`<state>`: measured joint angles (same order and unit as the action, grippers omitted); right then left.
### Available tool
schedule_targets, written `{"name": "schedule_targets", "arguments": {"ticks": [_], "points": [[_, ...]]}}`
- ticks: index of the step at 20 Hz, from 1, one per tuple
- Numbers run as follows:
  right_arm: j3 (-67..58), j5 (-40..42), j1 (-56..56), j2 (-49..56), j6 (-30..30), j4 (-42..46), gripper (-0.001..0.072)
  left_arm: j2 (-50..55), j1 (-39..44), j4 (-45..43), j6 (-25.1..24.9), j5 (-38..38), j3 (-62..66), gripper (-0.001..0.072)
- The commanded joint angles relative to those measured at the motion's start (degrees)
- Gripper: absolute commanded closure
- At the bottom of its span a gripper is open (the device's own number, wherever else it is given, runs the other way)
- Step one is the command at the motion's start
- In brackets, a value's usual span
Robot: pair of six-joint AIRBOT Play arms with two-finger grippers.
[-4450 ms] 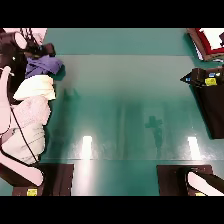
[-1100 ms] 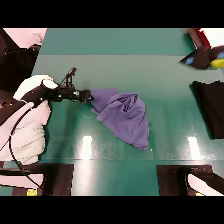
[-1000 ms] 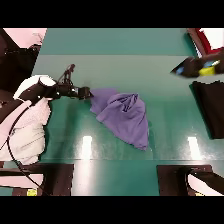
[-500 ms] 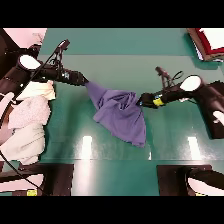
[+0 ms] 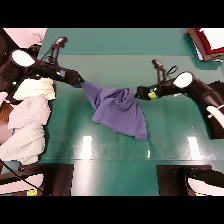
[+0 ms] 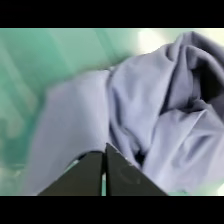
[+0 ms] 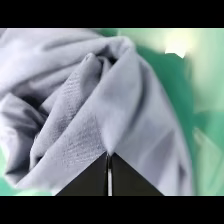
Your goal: Fold the shirts.
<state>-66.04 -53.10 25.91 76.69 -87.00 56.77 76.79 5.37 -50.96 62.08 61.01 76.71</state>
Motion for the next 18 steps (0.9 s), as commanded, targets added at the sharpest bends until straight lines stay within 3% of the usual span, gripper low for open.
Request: {"name": "schedule_targets", "arguments": {"ticks": [1, 5, 11, 18], "points": [[-5.5, -4.0, -2.9, -6.2, -2.9, 11.0, 0.0702, -3.3, -3.5, -1.9, 1.0, 1.1, 5.5, 0.0686], [-18.5, -11.8, -8.7, -15.5, -3.0, 20.4, 0.0702, -8.3, -8.2, -1.7, 1.3, 3.5, 18.4, 0.0686], [-36.4, -19.9, -11.6, -23.2, -1.4, 21.3, 0.0702, -14.6, -8.3, 1.0, 2.2, 6.1, 42.3, 0.0686], [-49.2, -40.2, -11.3, -20.7, -3.7, 21.2, 0.0702, -26.3, -8.3, -1.1, 1.4, 2.6, 45.0, 0.0686]]}}
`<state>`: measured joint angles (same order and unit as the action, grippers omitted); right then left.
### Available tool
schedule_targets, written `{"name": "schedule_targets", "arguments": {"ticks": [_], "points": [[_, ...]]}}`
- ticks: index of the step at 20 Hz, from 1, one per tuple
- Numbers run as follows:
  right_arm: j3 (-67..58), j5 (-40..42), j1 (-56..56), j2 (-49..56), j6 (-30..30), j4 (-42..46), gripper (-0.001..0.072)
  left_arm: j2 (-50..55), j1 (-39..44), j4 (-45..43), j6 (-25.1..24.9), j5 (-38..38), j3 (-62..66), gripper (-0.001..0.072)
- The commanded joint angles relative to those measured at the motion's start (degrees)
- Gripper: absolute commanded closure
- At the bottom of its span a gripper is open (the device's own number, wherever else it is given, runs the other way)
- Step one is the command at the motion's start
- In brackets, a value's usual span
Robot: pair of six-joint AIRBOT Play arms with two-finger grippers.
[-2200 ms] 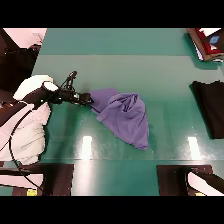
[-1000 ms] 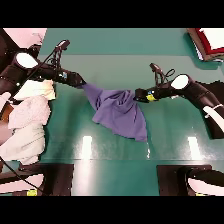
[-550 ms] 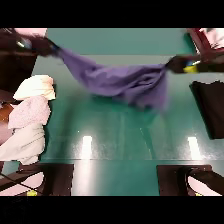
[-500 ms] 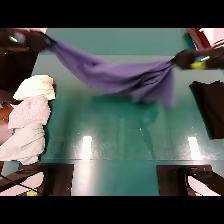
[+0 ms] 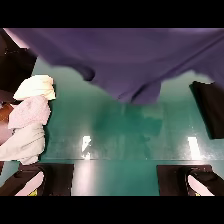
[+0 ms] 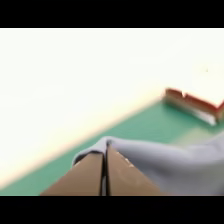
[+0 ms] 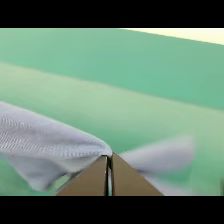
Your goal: Fold the shirts.
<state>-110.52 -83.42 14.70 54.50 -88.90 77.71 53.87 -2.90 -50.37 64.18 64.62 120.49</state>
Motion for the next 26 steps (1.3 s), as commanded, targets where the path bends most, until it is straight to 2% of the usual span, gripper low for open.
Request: {"name": "schedule_targets", "arguments": {"ticks": [1, 4, 8, 11, 14, 15, 16, 17, 18, 19, 20, 21, 23, 24, 25, 26], "points": [[-5.2, -13.0, 0.0, 3.0, -2.9, -0.2, 0.0702, -3.2, -0.1, -3.8, -0.5, -1.2, 0.4, 0.0686], [-5.0, -21.8, 0.0, 9.3, -3.9, 0.0, 0.0702, 0.7, -0.1, -6.5, 1.5, -2.5, -6.7, 0.0687], [5.2, -18.1, 0.0, 15.8, -3.4, 0.0, 0.0701, 15.1, 0.2, -2.0, 1.8, 0.1, -13.0, 0.0686], [16.4, -8.3, 0.0, 20.2, -1.4, -0.1, 0.0701, 28.8, 1.9, -1.7, 1.8, 1.4, -13.0, 0.0686], [23.9, 5.9, -0.1, 25.3, 0.3, -0.1, 0.0698, 40.5, 3.5, -1.6, 2.1, 1.7, -13.0, 0.0686], [24.9, 9.7, -0.2, 26.8, 0.3, -0.1, 0.0697, 43.3, 3.8, -1.6, 4.2, 1.0, -13.0, 0.0684], [25.5, 13.2, -0.3, 28.3, 0.3, -0.1, 0.0697, 45.3, 3.8, -1.7, 6.6, 0.2, -13.0, 0.0557], [25.5, 16.0, -0.3, 29.5, 0.2, -0.1, 0.0697, 46.4, 3.7, -1.9, 8.7, -0.3, -13.0, 0.0252], [25.5, 18.5, -0.3, 30.3, 0.2, -0.1, 0.0696, 46.9, 3.5, -2.6, 10.4, -0.4, -13.0, 0.0075], [25.2, 20.0, -0.5, 30.9, 0.0, -0.1, 0.0657, 46.9, 3.1, -3.1, 11.0, -0.2, -13.0, 0.0081], [24.2, 20.0, -0.7, 31.8, 0.0, -0.1, 0.0422, 46.9, 2.3, -3.2, 11.2, 0.6, -12.5, 0.0081], [22.7, 18.8, -1.5, 32.3, 0.0, -0.1, 0.0289, 46.8, 1.2, -3.3, 12.5, 2.1, -12.0, 0.0081], [19.6, 14.2, -3.5, 32.1, 0.0, -0.1, 0.0282, 45.9, -1.6, -3.3, 13.7, 8.2, -12.0, 0.0081], [18.4, 11.7, -4.7, 31.4, 0.3, -0.1, 0.0281, 45.8, -2.6, -3.4, 13.4, 13.4, -12.0, 0.0108], [18.1, 10.6, -5.9, 30.0, 1.5, -0.2, 0.0282, 45.7, -3.0, -4.0, 12.8, 17.7, -13.1, 0.0224], [18.8, 10.2, -7.0, 27.8, 1.9, -0.2, 0.0282, 44.8, -3.0, -3.8, 12.8, 18.7, -16.3, 0.0225]]}}
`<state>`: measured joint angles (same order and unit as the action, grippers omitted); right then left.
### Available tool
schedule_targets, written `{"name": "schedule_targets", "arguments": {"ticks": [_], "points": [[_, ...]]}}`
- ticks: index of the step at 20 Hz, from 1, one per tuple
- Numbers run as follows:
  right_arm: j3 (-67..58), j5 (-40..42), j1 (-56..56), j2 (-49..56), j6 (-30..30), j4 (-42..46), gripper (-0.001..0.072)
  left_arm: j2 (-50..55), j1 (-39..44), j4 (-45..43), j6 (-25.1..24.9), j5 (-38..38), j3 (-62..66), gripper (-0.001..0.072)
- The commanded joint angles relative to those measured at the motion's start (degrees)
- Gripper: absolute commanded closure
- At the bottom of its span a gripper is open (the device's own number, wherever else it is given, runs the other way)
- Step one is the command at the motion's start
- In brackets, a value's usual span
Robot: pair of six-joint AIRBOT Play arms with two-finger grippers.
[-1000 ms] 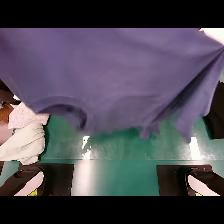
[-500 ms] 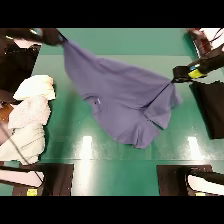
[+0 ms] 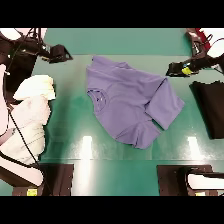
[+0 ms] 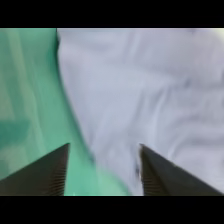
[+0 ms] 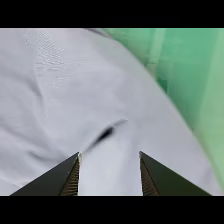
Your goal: Fold the shirts.
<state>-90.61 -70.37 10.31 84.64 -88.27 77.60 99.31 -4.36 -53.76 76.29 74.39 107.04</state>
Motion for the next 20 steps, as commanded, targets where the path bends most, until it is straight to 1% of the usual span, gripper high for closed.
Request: {"name": "schedule_targets", "arguments": {"ticks": [1, 3, 6, 8, 10, 12, 14, 16, 18, 20], "points": [[0.2, -3.0, -3.6, -4.7, 1.4, -0.1, 0.0282, -2.6, -0.8, 0.4, 0.4, 8.3, -8.1, 0.0225], [3.8, -3.8, -5.5, -9.7, 1.4, -0.1, 0.0282, -8.7, 2.6, 0.1, -0.9, 3.6, -22.2, 0.0225], [9.6, -3.1, -8.0, -16.5, 1.5, -0.1, 0.0283, -20.6, 9.8, 1.7, -1.5, -8.7, -45.9, 0.0224], [12.2, -3.0, -9.6, -19.5, 1.5, -0.1, 0.0282, -27.4, 14.6, 8.0, -1.6, -14.6, -59.1, 0.0223], [13.5, -3.2, -10.4, -21.1, 1.4, -0.1, 0.0283, -31.8, 19.6, 12.6, -1.7, -17.9, -68.1, 0.0223], [12.7, -3.3, -10.4, -21.6, 1.4, -0.2, 0.0282, -33.6, 24.9, 15.0, -1.7, -19.5, -72.8, 0.0223], [11.1, -3.1, -9.6, -21.5, 1.4, -1.2, 0.0282, -33.7, 30.2, 17.0, -1.7, -21.1, -74.3, 0.0224], [9.7, -3.1, -8.7, -21.5, 1.4, -1.5, 0.0283, -33.7, 35.0, 18.8, -1.2, -25.5, -74.4, 0.0223], [8.8, -3.1, -7.8, -21.5, 1.4, -1.5, 0.0282, -33.6, 37.9, 22.3, -0.9, -30.4, -74.4, 0.0224], [8.1, -3.1, -7.8, -21.5, 1.4, -1.6, 0.0282, -33.6, 39.3, 24.4, 0.5, -33.6, -74.4, 0.0223]]}}
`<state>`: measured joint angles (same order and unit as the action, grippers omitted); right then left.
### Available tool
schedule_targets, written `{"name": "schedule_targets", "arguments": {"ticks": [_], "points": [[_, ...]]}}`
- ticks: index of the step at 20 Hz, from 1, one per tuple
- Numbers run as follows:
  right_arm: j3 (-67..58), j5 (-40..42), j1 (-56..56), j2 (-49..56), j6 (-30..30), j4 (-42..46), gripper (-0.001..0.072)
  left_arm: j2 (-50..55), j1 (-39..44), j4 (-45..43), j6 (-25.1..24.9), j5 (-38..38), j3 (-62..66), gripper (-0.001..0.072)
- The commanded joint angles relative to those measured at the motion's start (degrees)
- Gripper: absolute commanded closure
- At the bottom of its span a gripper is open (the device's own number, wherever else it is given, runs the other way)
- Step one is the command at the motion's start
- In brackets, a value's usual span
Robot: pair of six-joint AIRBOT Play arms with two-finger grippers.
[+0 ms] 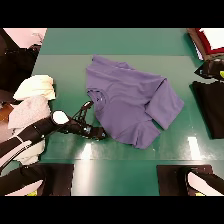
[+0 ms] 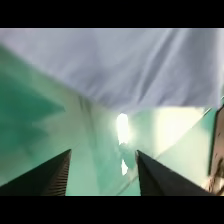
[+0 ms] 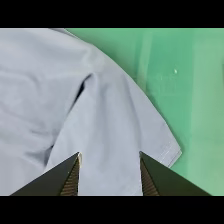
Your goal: Fold the shirts.
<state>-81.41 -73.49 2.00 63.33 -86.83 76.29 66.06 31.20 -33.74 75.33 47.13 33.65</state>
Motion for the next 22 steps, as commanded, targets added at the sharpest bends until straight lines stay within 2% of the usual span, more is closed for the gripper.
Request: {"name": "schedule_targets", "arguments": {"ticks": [1, 8, 9, 12, 15, 16, 17, 18, 20, 22], "points": [[-1.1, 0.1, 0.5, -0.2, 0.0, -0.3, 0.0282, -0.3, 4.0, 5.1, 1.4, -7.1, -1.0, 0.0224], [-1.1, 0.1, 0.5, -0.2, 0.0, -3.1, 0.0283, 4.8, 4.0, 10.0, 0.7, -6.3, -1.0, 0.0224], [-1.1, 0.2, 0.5, -0.2, 0.0, -3.2, 0.0283, 5.7, 4.0, 11.5, 0.0, -6.9, -1.0, 0.0224], [-1.1, 0.7, 0.5, -0.2, 0.0, -3.3, 0.0283, 8.7, 4.0, 19.1, -6.1, -7.8, 0.1, 0.0225], [-1.1, 0.7, 0.5, -0.2, -0.1, -3.3, 0.0283, 11.0, 4.0, 20.3, -7.2, -9.3, 2.9, 0.0227], [-1.1, 0.5, 0.5, -0.2, -0.1, -3.3, 0.0283, 11.1, 3.9, 21.1, -7.2, -9.7, 3.7, 0.0347], [-1.1, -0.1, 0.5, -0.2, -0.1, -3.3, 0.0283, 11.1, 3.9, 21.2, -7.6, -9.7, 4.8, 0.0654], [-1.1, -1.0, 0.5, -0.2, -0.1, -3.3, 0.0283, 11.1, 3.9, 21.1, -8.3, -9.0, 6.3, 0.0685], [-1.0, -4.2, 0.4, -0.2, -0.1, -3.3, 0.0283, 9.9, 1.9, 18.3, -8.4, -6.3, 8.8, 0.0686], [1.1, -8.3, 0.3, -0.7, -0.1, -3.0, 0.0283, 6.6, -3.3, 10.7, -7.8, -3.8, 11.0, 0.0686]]}}
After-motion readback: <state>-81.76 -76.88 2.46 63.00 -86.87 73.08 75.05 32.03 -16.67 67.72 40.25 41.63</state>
